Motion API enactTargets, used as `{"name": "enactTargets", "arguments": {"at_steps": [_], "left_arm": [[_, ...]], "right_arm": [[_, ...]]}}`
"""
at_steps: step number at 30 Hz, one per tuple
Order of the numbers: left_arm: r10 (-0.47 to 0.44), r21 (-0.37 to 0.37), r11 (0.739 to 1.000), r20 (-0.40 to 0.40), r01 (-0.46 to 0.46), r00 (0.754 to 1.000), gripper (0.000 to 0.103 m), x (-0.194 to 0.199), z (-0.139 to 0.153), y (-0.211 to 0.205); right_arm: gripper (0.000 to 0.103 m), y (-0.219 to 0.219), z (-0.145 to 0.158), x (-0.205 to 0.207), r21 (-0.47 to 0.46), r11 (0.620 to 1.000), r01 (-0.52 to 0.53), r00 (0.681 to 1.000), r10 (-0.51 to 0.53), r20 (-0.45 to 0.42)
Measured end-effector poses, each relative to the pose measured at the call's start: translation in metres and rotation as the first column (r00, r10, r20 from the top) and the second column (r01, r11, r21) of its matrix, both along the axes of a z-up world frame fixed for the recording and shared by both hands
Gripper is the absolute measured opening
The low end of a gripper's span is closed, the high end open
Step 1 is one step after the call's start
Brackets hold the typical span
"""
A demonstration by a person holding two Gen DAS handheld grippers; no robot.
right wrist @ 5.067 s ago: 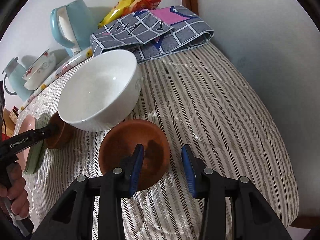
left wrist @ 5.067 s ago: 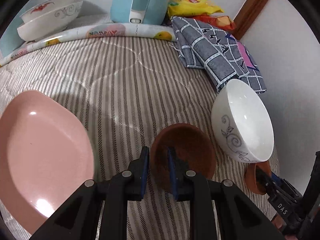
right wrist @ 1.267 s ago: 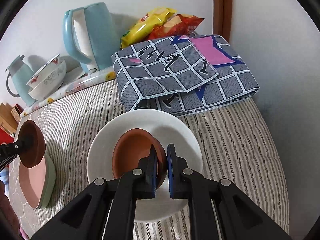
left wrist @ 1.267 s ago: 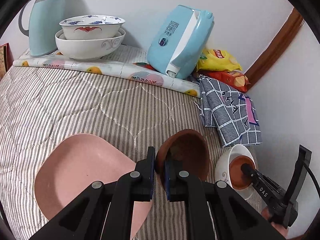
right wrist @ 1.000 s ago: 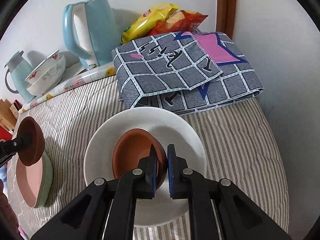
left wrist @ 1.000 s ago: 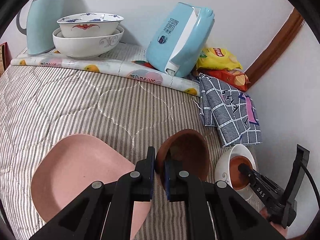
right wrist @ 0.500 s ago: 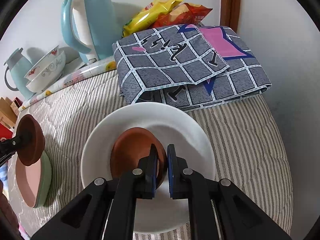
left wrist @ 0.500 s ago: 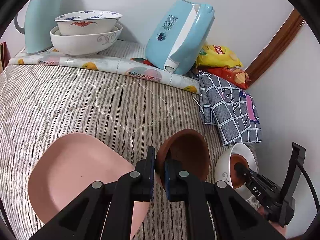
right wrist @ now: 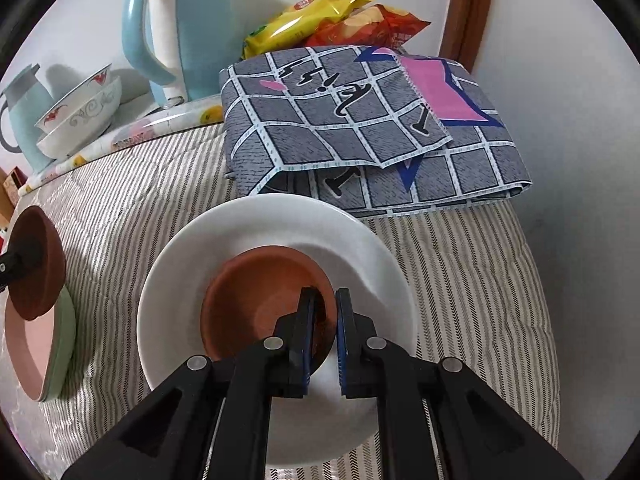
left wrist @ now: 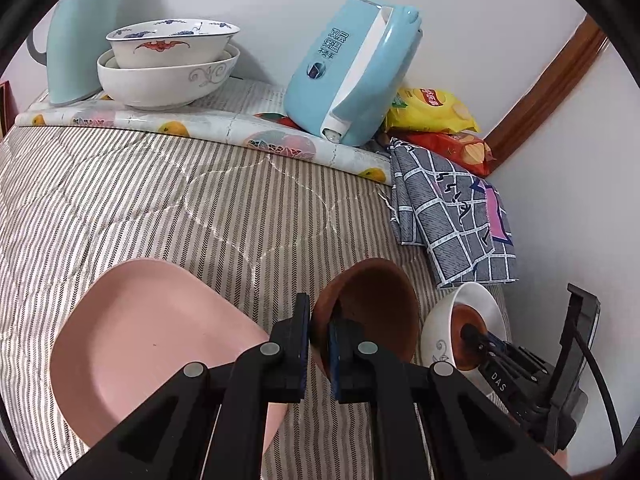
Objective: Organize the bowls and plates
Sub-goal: 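Lower the right gripper's brown bowl into the white bowl and open, then lower the left gripper's brown bowl into the white bowl and open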
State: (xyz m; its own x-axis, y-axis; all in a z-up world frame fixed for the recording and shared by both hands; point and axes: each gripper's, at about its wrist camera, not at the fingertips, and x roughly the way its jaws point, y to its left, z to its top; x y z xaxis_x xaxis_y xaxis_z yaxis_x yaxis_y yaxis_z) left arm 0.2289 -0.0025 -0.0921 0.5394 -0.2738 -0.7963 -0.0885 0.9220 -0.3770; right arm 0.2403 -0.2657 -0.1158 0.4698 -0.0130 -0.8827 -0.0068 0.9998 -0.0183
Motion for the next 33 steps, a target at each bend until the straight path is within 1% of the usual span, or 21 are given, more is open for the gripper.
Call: {"name": "enactTargets", "arguments": {"at_steps": [2, 4, 6, 9, 13, 17, 18, 19, 20, 23, 26, 29, 33], "left_arm": [[-0.001, 0.005, 1.0, 0.0, 0.001, 1.0, 0.008, -0.001, 0.001, -0.001], [-0.004, 0.013, 1.0, -0.001, 0.004, 1.0, 0.008, -0.002, 0.004, -0.002], [-0.009, 0.013, 1.0, 0.006, 0.009, 1.0, 0.008, -0.004, 0.007, -0.003], [-0.013, 0.011, 1.0, 0.017, 0.013, 1.0, 0.008, -0.008, 0.012, -0.005], [-0.021, 0.008, 1.0, 0.023, 0.021, 1.0, 0.008, -0.013, 0.018, -0.009], [-0.038, -0.003, 0.999, 0.03, 0.039, 0.999, 0.008, -0.019, 0.025, -0.015], [-0.044, 0.001, 0.999, 0.039, 0.044, 0.998, 0.008, -0.021, 0.028, -0.018], [-0.049, 0.004, 0.999, 0.045, 0.049, 0.998, 0.008, -0.023, 0.031, -0.021], [-0.053, 0.005, 0.999, 0.048, 0.053, 0.997, 0.008, -0.025, 0.033, -0.024], [-0.069, 0.0, 0.998, 0.05, 0.069, 0.996, 0.008, -0.029, 0.037, -0.034], [-0.088, 0.002, 0.996, 0.047, 0.088, 0.995, 0.008, -0.033, 0.04, -0.045], [-0.111, 0.02, 0.994, 0.052, 0.11, 0.992, 0.008, -0.037, 0.045, -0.057], [-0.131, 0.033, 0.991, 0.06, 0.129, 0.99, 0.009, -0.041, 0.051, -0.071]], "right_arm": [[0.011, 0.001, 0.001, -0.001, -0.005, 1.0, 0.0, 1.0, 0.0, -0.002], [0.016, 0.001, 0.003, -0.002, -0.013, 1.0, 0.0, 1.0, 0.0, 0.008], [0.02, -0.001, 0.006, -0.004, -0.005, 1.0, 0.013, 1.0, -0.013, 0.014], [0.022, -0.005, 0.011, -0.008, 0.017, 0.999, 0.029, 0.999, -0.029, 0.02], [0.022, -0.009, 0.028, -0.019, 0.037, 0.999, 0.029, 0.998, -0.031, 0.056], [0.029, -0.014, 0.045, -0.034, 0.075, 0.997, 0.037, 0.996, -0.043, 0.08], [0.029, -0.014, 0.05, -0.038, 0.1, 0.994, 0.036, 0.996, -0.044, 0.079], [0.029, -0.016, 0.058, -0.046, 0.138, 0.99, 0.031, 0.994, -0.044, 0.097], [0.029, -0.015, 0.065, -0.051, 0.146, 0.989, 0.024, 0.992, -0.042, 0.12], [0.031, -0.017, 0.079, -0.066, 0.121, 0.992, 0.025, 0.987, -0.044, 0.154], [0.032, -0.025, 0.092, -0.08, 0.144, 0.989, 0.034, 0.982, -0.06, 0.182], [0.034, -0.037, 0.098, -0.092, 0.159, 0.985, 0.063, 0.976, -0.094, 0.197], [0.034, -0.053, 0.096, -0.102, 0.167, 0.983, 0.082, 0.975, -0.114, 0.189]]}}
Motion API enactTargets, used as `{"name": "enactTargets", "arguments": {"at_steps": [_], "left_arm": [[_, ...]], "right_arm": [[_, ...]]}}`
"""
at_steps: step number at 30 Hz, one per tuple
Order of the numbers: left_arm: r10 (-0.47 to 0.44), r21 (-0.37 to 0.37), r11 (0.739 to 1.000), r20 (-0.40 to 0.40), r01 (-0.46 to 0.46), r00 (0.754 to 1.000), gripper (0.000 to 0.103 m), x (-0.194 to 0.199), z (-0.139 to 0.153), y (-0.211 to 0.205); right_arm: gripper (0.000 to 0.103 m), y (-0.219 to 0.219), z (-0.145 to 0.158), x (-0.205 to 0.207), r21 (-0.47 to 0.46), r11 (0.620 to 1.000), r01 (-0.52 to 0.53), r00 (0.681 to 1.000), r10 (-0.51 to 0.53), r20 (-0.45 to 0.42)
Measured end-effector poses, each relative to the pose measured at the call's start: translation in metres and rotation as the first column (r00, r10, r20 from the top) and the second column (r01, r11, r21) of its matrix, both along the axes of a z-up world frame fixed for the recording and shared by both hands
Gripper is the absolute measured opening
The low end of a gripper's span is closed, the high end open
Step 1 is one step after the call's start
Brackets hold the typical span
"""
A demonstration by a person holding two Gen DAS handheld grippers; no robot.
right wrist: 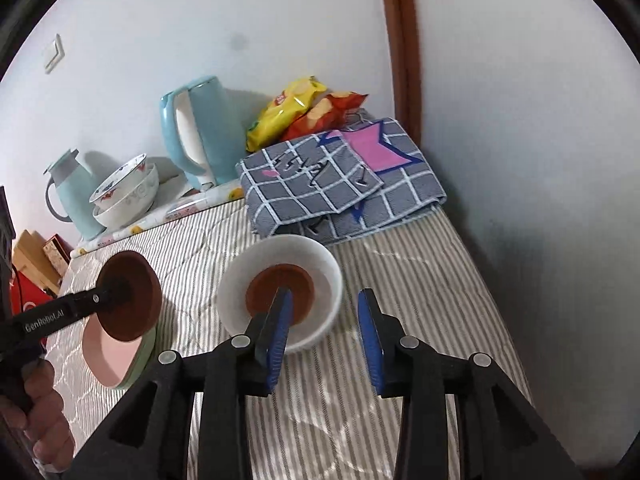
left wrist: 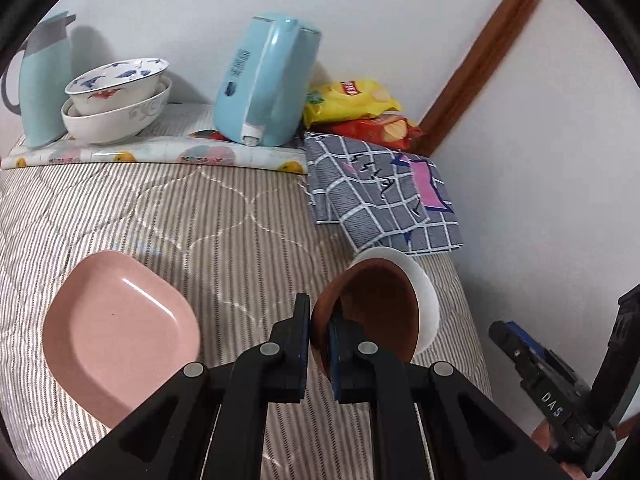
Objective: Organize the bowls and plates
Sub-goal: 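Lower the left gripper's brown bowl into the white bowl and open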
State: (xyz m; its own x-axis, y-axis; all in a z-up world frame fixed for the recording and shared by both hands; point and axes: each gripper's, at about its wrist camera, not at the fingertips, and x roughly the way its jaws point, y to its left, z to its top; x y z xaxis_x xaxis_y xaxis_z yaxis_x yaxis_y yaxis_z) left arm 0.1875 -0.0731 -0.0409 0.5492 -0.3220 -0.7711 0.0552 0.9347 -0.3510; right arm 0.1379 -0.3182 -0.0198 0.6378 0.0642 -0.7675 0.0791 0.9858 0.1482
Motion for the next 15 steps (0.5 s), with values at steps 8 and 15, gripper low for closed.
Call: {"name": "enactTargets", "arguments": {"at_steps": [8, 15], "left_arm": [[-0.029, -0.026, 0.999, -0.027, 0.028, 0.999, 0.009, 0.005, -0.008, -0.022], [-0.051, -0.022, 0.999, -0.067, 0.05, 0.996, 0.009, 0.014, -0.023, -0.037]], "right_arm": [[0.035, -0.018, -0.005, -0.02, -0.001, 0.999, 0.035, 0.999, -0.035, -0.01], [0.039, -0.026, -0.017, -0.021, -0.007, 0.999, 0.053, 0.998, -0.053, -0.022]]}}
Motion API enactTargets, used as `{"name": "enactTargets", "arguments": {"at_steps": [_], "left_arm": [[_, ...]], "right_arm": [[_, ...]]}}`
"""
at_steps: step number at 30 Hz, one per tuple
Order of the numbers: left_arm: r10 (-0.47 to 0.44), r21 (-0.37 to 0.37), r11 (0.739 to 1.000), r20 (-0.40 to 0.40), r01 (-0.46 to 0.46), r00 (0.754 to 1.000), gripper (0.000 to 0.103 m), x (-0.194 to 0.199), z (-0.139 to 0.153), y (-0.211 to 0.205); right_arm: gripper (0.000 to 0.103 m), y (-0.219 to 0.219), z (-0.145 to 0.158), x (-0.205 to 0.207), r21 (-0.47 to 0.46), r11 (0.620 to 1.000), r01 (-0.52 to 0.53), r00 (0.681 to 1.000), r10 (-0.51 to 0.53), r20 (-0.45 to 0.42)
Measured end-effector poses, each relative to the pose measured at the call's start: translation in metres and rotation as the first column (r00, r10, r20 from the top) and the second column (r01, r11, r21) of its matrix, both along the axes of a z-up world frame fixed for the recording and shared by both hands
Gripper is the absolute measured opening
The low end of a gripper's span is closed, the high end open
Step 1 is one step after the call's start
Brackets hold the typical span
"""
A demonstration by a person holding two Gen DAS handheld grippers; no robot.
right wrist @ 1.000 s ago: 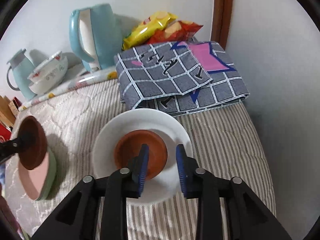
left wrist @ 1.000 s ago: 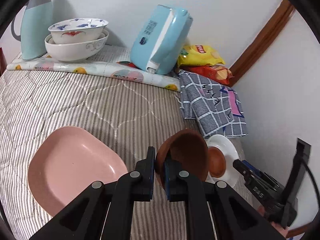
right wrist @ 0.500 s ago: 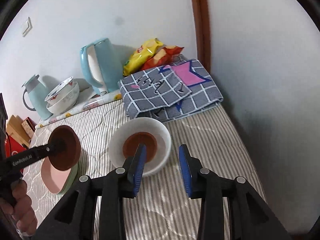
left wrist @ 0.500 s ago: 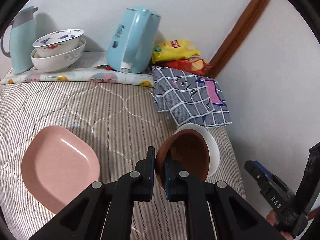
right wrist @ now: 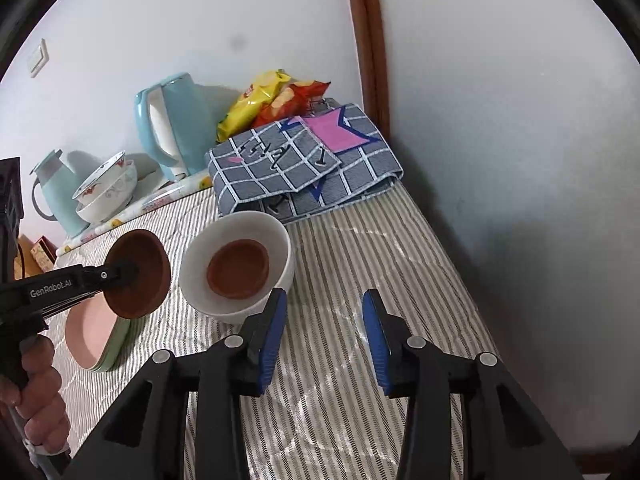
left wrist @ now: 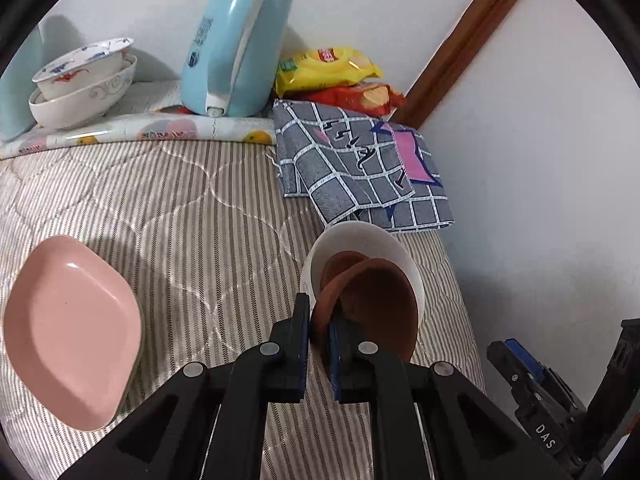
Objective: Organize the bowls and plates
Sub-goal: 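Lower the left gripper's brown bowl into the white bowl and open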
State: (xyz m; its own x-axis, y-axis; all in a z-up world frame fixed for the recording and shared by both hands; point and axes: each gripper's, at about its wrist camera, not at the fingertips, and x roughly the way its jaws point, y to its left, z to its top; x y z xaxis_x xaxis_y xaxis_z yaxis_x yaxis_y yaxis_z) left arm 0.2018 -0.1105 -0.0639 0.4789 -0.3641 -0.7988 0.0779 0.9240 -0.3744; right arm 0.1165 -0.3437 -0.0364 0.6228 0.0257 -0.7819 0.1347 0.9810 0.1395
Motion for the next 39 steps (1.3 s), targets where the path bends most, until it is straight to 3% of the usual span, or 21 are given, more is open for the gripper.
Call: {"name": "enactTargets", "arguments": {"at_steps": [17, 39], "left_arm": [[-0.039, 0.031, 0.999, -0.046, 0.041, 0.998, 0.009, 0.035, -0.023, -0.033], [-0.08, 0.012, 0.997, -0.113, 0.082, 0.99, 0.013, 0.064, -0.05, -0.051]], "right_arm": [[0.04, -0.019, -0.027, 0.013, 0.002, 1.0, 0.008, 0.999, -0.008, -0.047], [0.045, -0.024, -0.047, 0.032, 0.028, 0.999, -0.021, 0.997, 0.022, -0.072]]}}
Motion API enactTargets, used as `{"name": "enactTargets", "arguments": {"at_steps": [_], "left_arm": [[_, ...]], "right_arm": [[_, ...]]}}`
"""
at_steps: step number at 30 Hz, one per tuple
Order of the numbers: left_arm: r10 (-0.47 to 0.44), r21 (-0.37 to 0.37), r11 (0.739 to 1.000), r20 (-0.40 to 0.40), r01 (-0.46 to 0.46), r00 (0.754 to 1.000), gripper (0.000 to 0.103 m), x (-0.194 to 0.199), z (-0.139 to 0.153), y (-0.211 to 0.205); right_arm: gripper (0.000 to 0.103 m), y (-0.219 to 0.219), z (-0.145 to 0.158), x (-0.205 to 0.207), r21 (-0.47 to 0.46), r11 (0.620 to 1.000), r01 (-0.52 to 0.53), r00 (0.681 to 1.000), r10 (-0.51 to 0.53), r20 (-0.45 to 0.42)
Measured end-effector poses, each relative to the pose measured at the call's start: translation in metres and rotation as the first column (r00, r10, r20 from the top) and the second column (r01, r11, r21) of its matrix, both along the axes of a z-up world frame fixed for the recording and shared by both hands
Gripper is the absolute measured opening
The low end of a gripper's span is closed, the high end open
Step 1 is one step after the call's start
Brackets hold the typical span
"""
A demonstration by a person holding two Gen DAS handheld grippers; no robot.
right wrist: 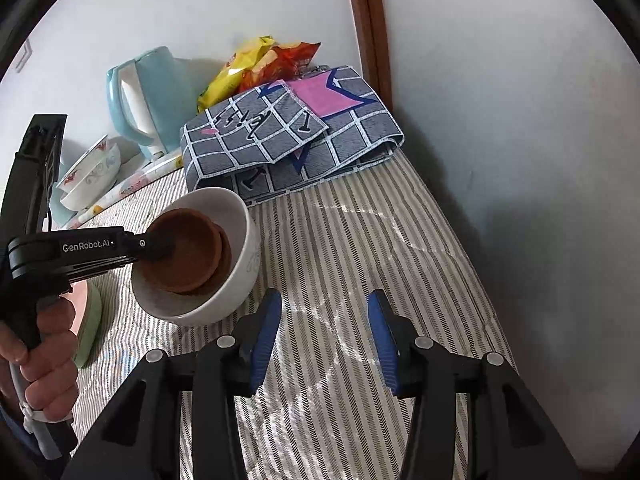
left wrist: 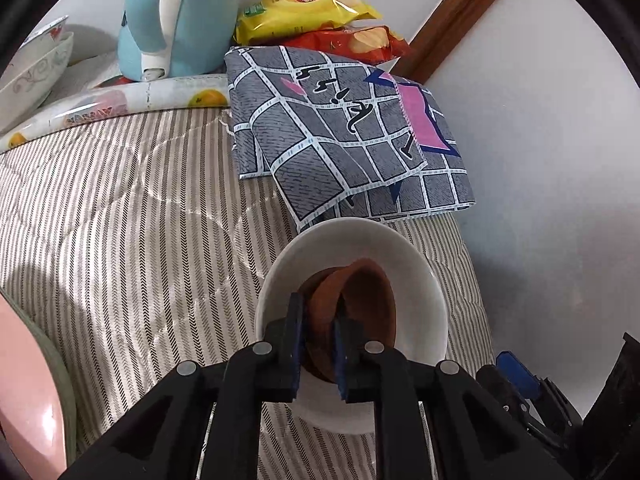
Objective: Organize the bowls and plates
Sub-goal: 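Lower the left gripper's brown bowl into the white bowl and open, then close both grippers on the white bowl rim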
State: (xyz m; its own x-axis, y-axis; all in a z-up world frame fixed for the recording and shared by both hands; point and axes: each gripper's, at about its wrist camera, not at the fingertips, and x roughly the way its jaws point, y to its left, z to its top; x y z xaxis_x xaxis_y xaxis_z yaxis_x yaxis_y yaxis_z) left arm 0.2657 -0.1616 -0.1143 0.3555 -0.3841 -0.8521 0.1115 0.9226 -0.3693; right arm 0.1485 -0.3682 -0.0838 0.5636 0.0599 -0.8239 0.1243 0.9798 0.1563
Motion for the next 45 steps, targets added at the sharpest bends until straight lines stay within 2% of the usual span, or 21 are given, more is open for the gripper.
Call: {"name": "enactTargets", "arguments": {"at_steps": [7, 9, 17, 23, 26, 32, 36, 40, 42, 45], "left_arm": [[-0.018, -0.019, 1.0, 0.001, 0.018, 1.0, 0.015, 0.003, -0.001, -0.001], [-0.037, -0.044, 0.998, -0.007, 0.036, 0.999, 0.022, 0.004, -0.001, -0.001], [-0.034, -0.074, 0.997, 0.037, 0.037, 0.999, 0.035, -0.007, 0.019, 0.007], [0.023, -0.057, 0.998, 0.066, -0.019, 0.998, 0.035, -0.013, 0.029, 0.029], [0.04, -0.082, 0.996, 0.072, -0.034, 0.997, 0.035, -0.016, 0.033, 0.044], [0.032, -0.044, 0.999, 0.059, -0.029, 0.998, 0.035, -0.016, 0.03, 0.046], [0.038, -0.031, 0.999, 0.039, -0.037, 0.999, 0.035, -0.014, 0.021, 0.046], [0.035, -0.003, 0.999, 0.025, -0.035, 0.999, 0.035, -0.012, 0.013, 0.043], [0.024, 0.028, 0.999, 0.017, -0.025, 1.0, 0.035, -0.009, 0.009, 0.039], [0.023, 0.034, 0.999, 0.019, -0.024, 1.0, 0.035, -0.007, 0.004, 0.038]], "right_arm": [[0.045, 0.001, -0.003, 0.001, 0.001, 1.0, -0.003, 1.0, 0.003, -0.008], [0.045, 0.004, -0.002, 0.002, 0.002, 1.0, -0.008, 1.0, 0.008, -0.008], [0.045, 0.019, 0.009, 0.01, -0.016, 0.999, -0.049, 0.999, 0.049, 0.004], [0.045, 0.03, 0.016, 0.021, -0.019, 0.997, -0.075, 0.997, 0.075, 0.015], [0.045, 0.036, 0.018, 0.027, -0.021, 0.996, -0.087, 0.996, 0.087, 0.018], [0.045, 0.047, 0.015, 0.039, -0.039, 0.994, -0.105, 0.994, 0.105, -0.003], [0.036, 0.049, 0.006, 0.046, -0.025, 0.994, -0.107, 0.994, 0.106, -0.039], [0.032, 0.05, -0.003, 0.052, -0.041, 0.995, -0.093, 0.994, 0.09, -0.064], [0.025, 0.051, -0.006, 0.053, -0.043, 0.995, -0.091, 0.994, 0.088, -0.069], [0.019, 0.052, -0.009, 0.056, -0.048, 0.995, -0.092, 0.993, 0.088, -0.077]]}}
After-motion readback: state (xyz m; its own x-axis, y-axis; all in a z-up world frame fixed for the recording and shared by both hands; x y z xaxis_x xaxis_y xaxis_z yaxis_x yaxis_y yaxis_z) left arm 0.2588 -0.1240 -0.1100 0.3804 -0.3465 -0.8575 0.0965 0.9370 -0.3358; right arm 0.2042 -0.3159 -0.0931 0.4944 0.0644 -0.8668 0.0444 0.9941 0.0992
